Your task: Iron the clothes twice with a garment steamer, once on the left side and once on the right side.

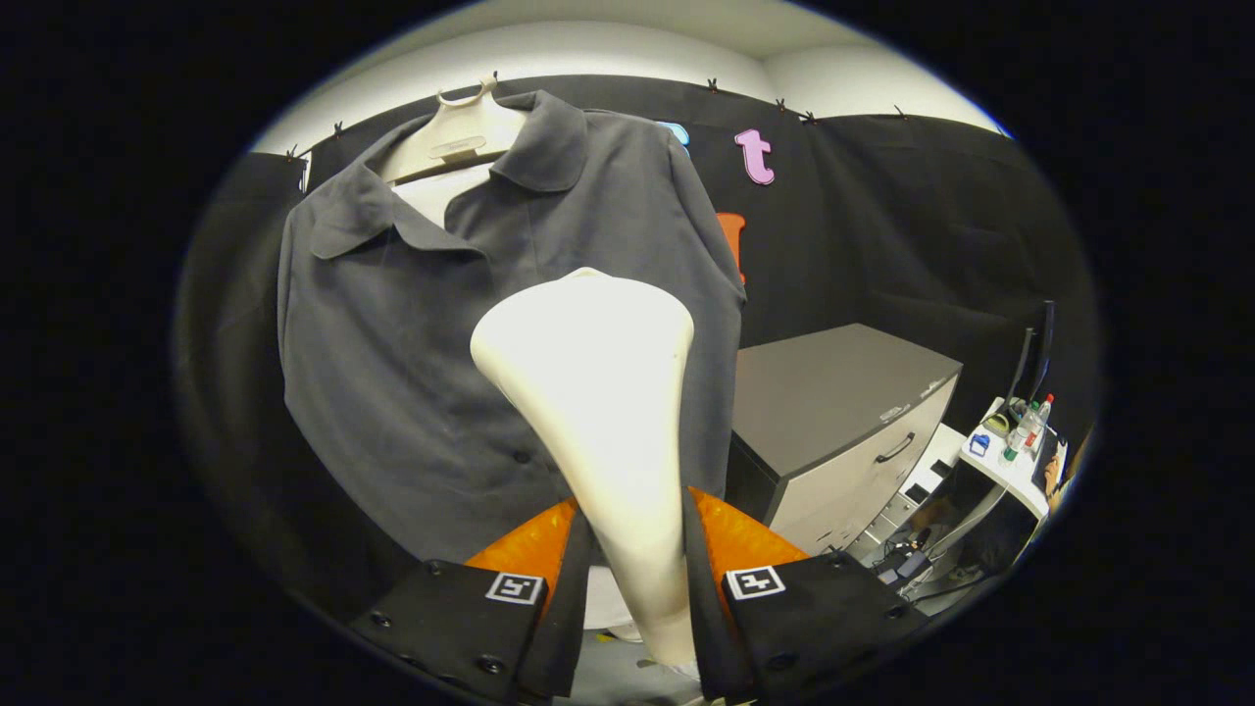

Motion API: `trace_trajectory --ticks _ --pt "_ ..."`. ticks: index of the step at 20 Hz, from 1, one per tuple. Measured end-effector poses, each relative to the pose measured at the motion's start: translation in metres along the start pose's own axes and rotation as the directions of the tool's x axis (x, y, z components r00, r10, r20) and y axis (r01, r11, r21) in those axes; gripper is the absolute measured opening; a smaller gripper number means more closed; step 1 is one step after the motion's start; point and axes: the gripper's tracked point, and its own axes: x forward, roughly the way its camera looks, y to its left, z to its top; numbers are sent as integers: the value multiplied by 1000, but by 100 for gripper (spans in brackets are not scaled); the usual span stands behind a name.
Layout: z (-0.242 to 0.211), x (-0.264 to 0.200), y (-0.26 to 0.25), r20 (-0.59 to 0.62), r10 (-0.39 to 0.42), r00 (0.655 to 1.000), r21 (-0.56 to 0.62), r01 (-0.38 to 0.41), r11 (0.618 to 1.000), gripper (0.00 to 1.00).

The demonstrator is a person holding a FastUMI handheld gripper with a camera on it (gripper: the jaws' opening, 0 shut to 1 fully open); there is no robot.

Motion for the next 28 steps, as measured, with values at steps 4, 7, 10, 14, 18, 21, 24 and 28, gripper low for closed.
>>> trace_trajectory --ticks 4,7,10,14,18,21,24,28 --pt "31 -1 30 50 38 998 -4 -37 999 54" --pt "50 -5 58 88 73 993 -17 -72 997 54" --pt "64 -5 86 111 108 988 -33 -106 994 53" --pt "69 3 118 115 141 983 -61 -135 989 54" --pt "65 18 134 102 139 985 -89 -130 988 54" --pt "56 29 140 85 125 988 -87 -118 989 54" --pt "46 43 143 58 119 991 -89 -114 989 54" --pt "29 48 147 23 121 992 -96 -119 988 54"
